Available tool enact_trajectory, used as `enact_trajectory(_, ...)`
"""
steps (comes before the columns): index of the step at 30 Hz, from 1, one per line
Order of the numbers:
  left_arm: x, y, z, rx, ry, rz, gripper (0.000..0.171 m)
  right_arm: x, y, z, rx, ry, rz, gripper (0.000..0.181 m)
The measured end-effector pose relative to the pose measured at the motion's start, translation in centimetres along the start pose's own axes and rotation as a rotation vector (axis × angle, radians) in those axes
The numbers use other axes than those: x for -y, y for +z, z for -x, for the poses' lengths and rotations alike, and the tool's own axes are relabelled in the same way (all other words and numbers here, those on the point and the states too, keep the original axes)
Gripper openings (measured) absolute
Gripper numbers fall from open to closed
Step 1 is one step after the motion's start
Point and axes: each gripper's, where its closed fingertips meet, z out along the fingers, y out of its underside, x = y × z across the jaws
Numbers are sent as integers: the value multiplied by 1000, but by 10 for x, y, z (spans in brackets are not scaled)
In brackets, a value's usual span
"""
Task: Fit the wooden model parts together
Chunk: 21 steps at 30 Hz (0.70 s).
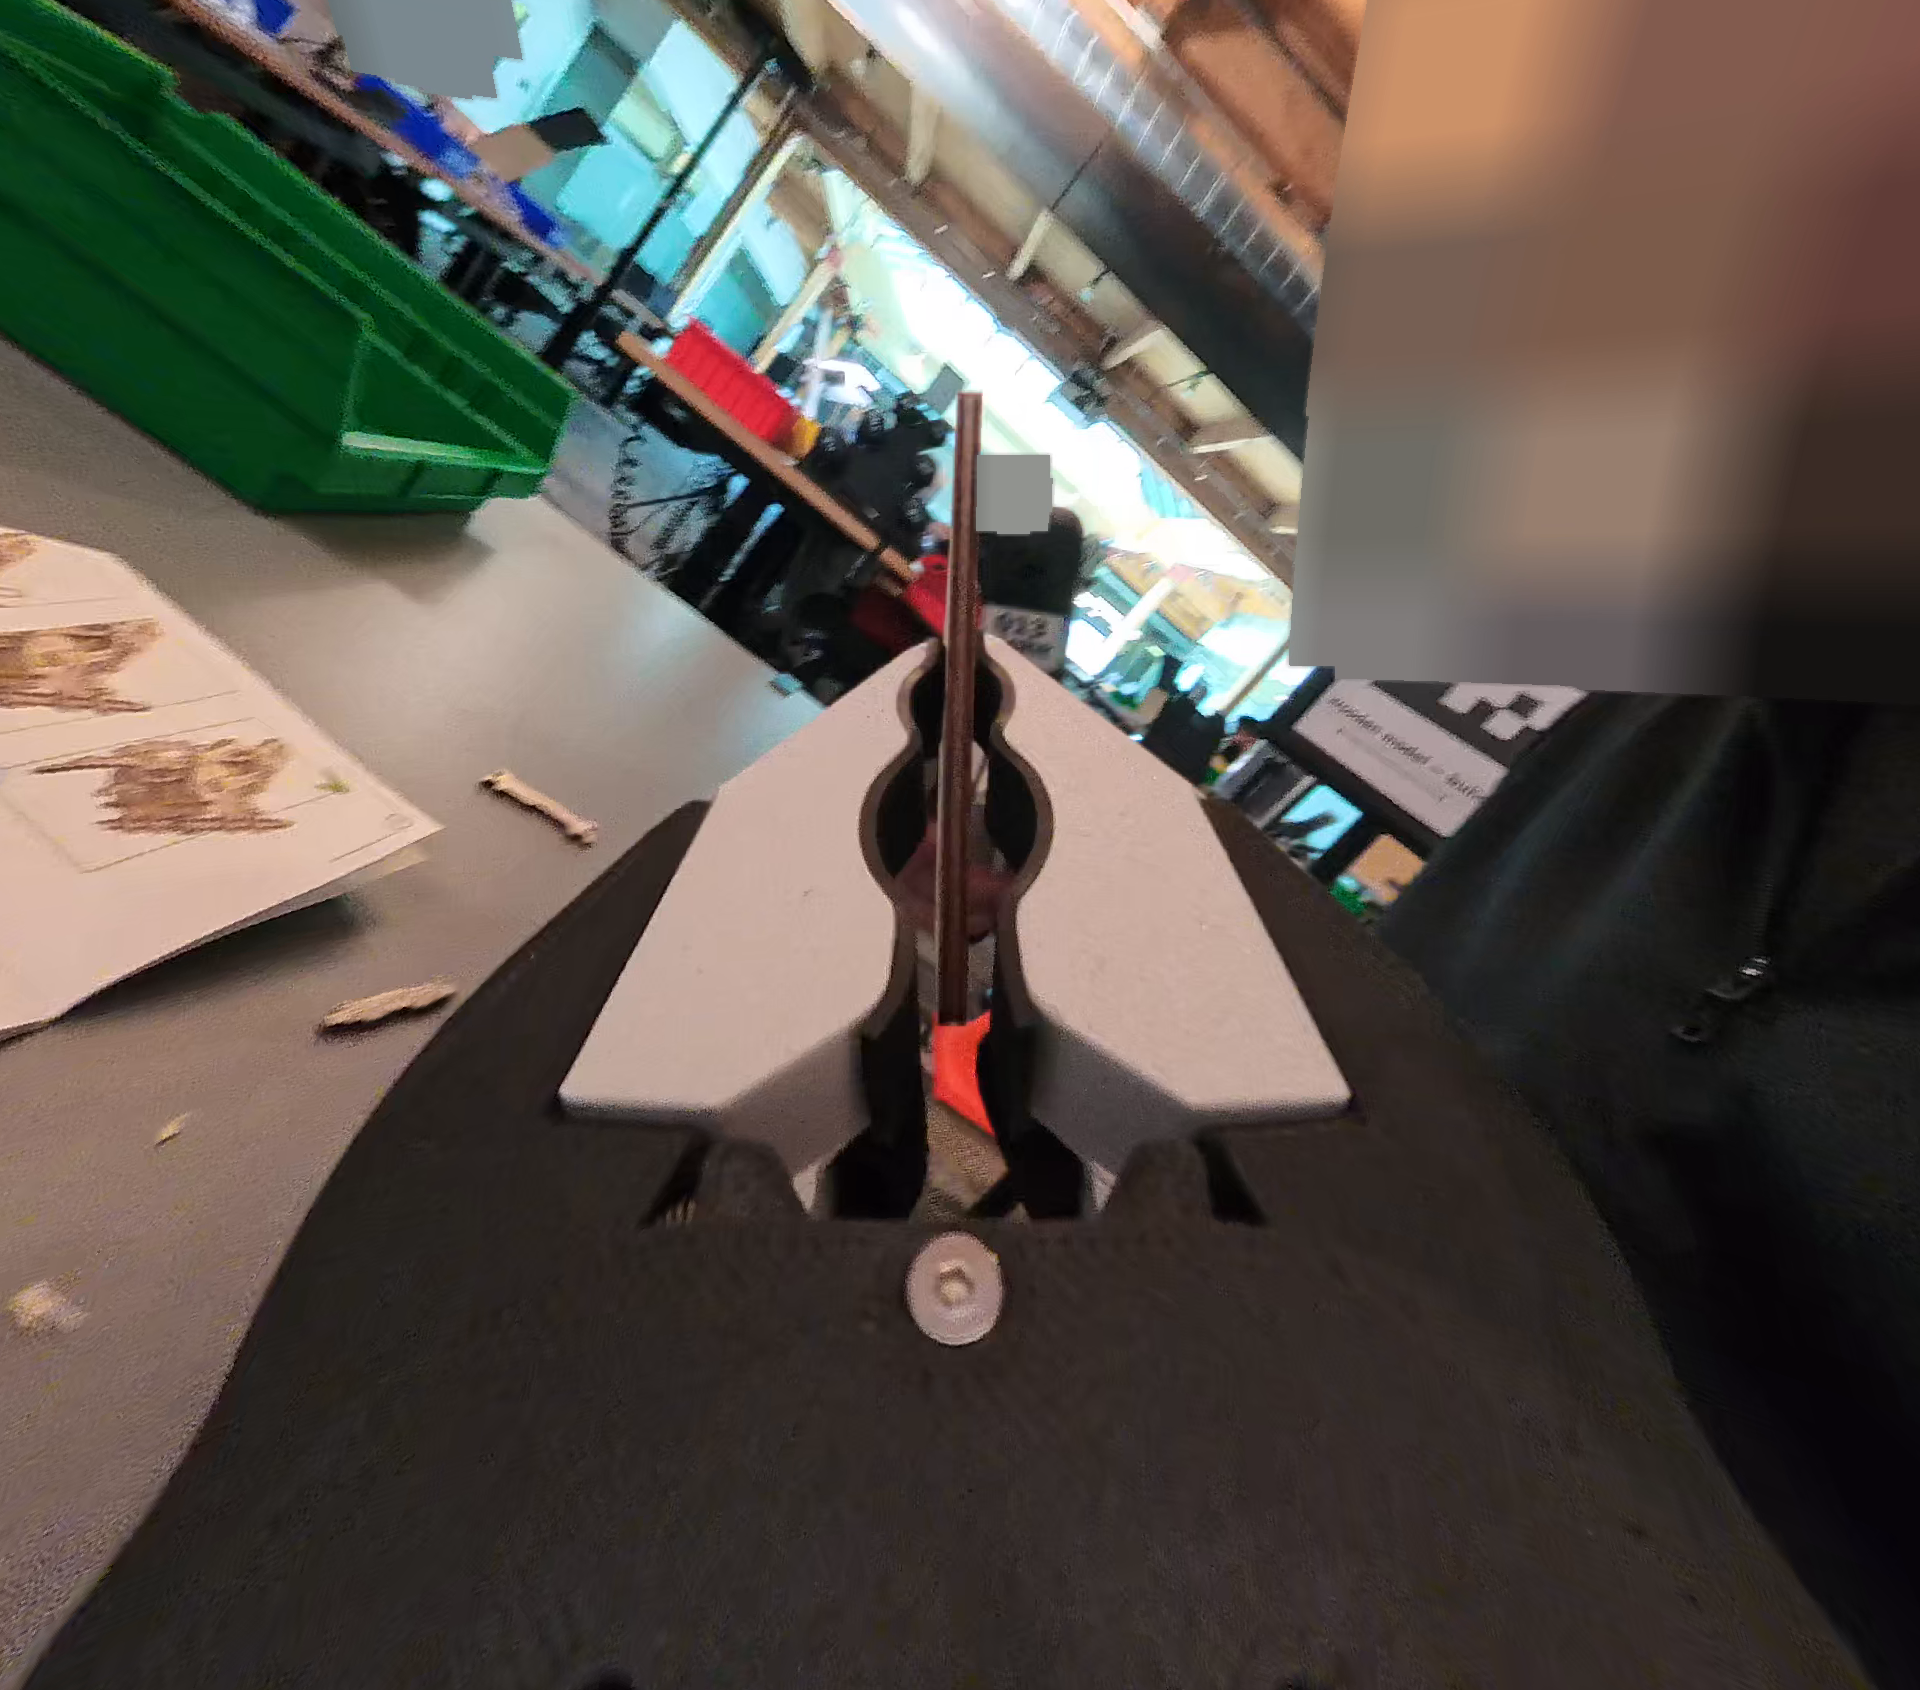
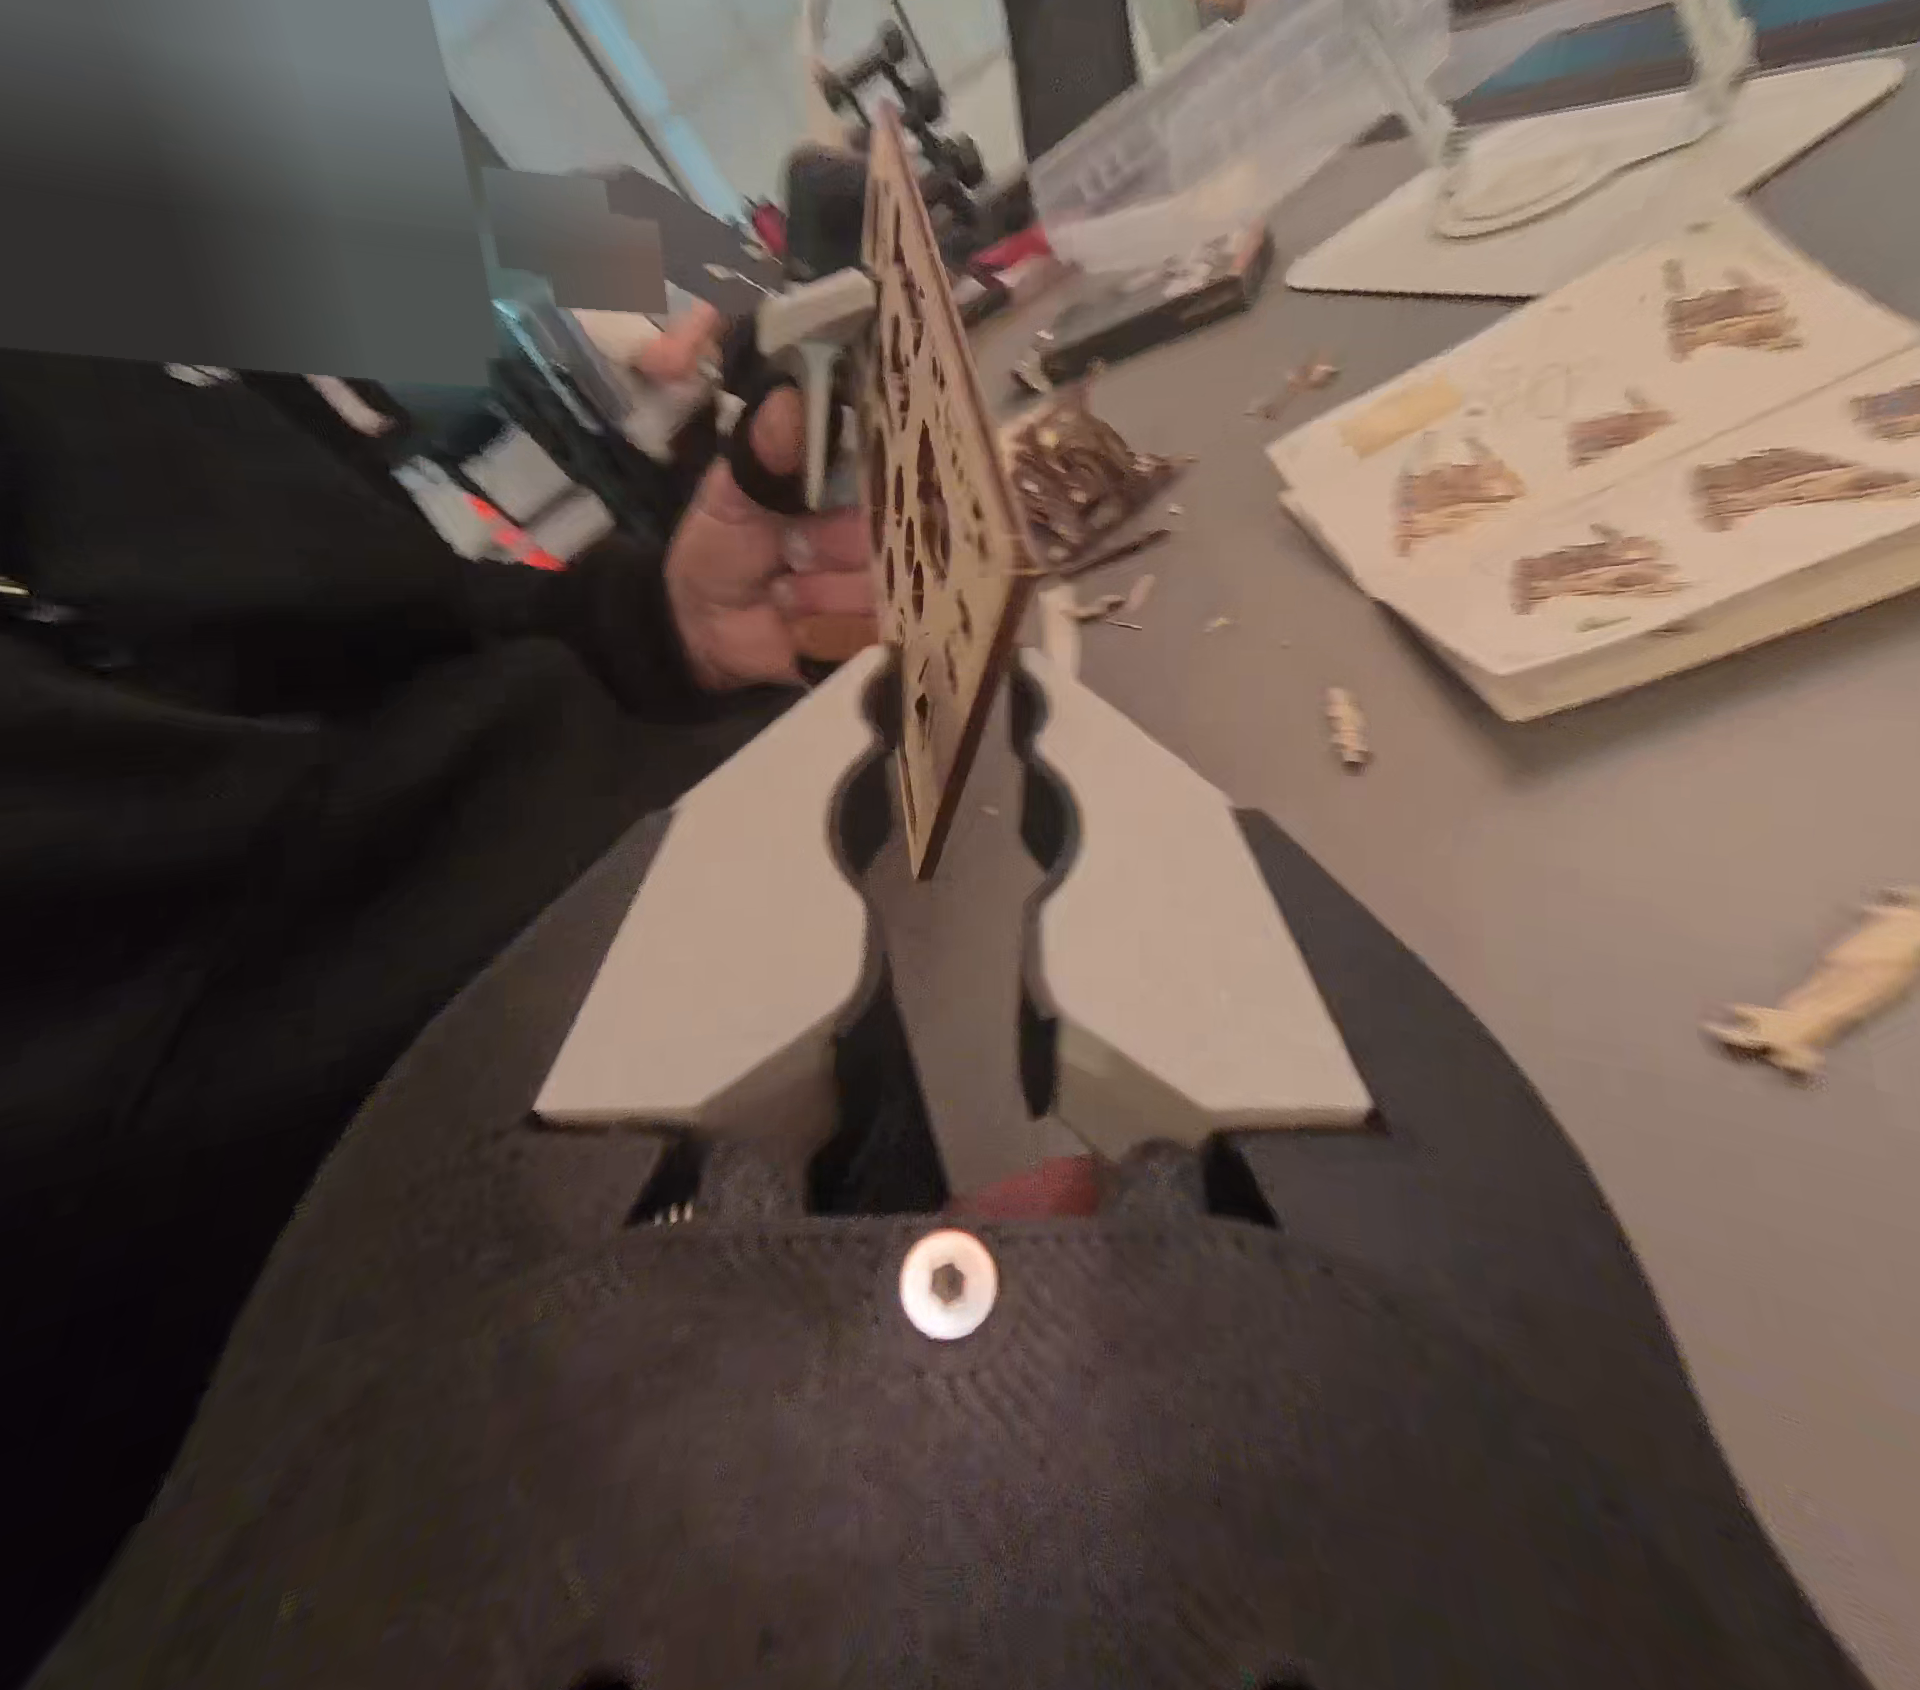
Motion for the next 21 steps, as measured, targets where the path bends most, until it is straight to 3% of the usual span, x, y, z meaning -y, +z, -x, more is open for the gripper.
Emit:
enact_trajectory(1, -3, 2, -5, -38, -15, 3, 1, -1, 1, 8, 51, 30, -28, 4)
enact_trajectory(4, -8, 5, -6, -62, -26, 16, 2, -5, -3, 14, 79, 33, -14, 2)
enact_trajectory(9, -9, -1, -3, -15, 78, 115, 17, -7, -21, 14, 71, -76, 208, 1)
enact_trajectory(11, -16, 1, -4, -5, 135, 213, 17, -12, -26, 12, 59, -145, 353, 1)
enact_trajectory(13, -40, 6, -7, -27, 102, 391, 9, -10, -27, 9, 53, -188, 447, 1)
enact_trajectory(15, -50, 10, -10, -44, 115, 450, 3, -9, -26, 9, 69, -229, 519, 1)
enact_trajectory(17, -47, 10, -2, -3, 106, 441, 3, 1, -23, 0, 33, -257, 507, 4)
enact_trajectory(21, -31, 7, 5, 40, 27, 272, 0, 23, -16, -16, -48, -187, 327, 29)
